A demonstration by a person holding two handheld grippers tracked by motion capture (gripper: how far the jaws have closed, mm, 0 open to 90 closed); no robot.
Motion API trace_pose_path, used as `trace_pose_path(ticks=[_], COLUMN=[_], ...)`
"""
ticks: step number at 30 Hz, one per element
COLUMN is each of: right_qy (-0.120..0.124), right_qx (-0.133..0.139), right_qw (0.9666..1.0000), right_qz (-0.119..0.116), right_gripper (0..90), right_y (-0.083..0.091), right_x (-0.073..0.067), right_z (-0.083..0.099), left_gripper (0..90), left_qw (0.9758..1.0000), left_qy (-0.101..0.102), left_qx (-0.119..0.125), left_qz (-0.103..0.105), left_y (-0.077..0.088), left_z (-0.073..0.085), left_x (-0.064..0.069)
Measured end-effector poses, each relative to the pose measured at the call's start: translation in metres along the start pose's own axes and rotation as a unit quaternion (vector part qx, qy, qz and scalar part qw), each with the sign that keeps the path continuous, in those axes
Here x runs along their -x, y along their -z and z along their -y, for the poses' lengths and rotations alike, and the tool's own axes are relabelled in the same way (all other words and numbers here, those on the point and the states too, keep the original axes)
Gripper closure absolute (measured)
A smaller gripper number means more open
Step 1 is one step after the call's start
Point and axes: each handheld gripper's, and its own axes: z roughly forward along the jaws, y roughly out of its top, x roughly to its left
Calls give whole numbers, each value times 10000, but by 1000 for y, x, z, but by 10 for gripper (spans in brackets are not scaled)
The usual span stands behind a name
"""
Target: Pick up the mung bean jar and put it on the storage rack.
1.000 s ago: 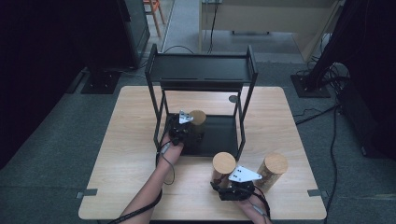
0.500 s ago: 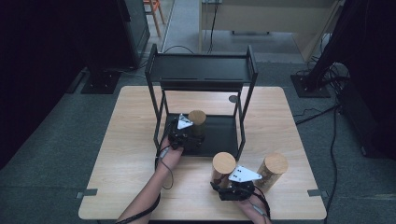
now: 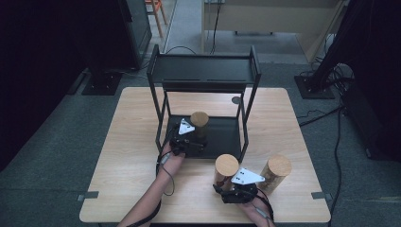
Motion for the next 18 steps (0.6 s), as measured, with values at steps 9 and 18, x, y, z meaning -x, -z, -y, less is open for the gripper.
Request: trace_pose_path(ticks=[9, 18], right_qy=[7, 18], right_qx=[3, -10], right_qw=[10000, 10000], right_qz=[7, 19], right_gripper=[206, 206], right_y=[0, 0], right_x=[0, 0], right_z=[0, 0], left_gripper=[101, 101], left_qw=[10000, 9999], left_qy=[29, -51], left_qx=[39, -98], left_qz=[60, 29], left_y=[7, 10], left_z=[6, 11], left_x=[-1, 1])
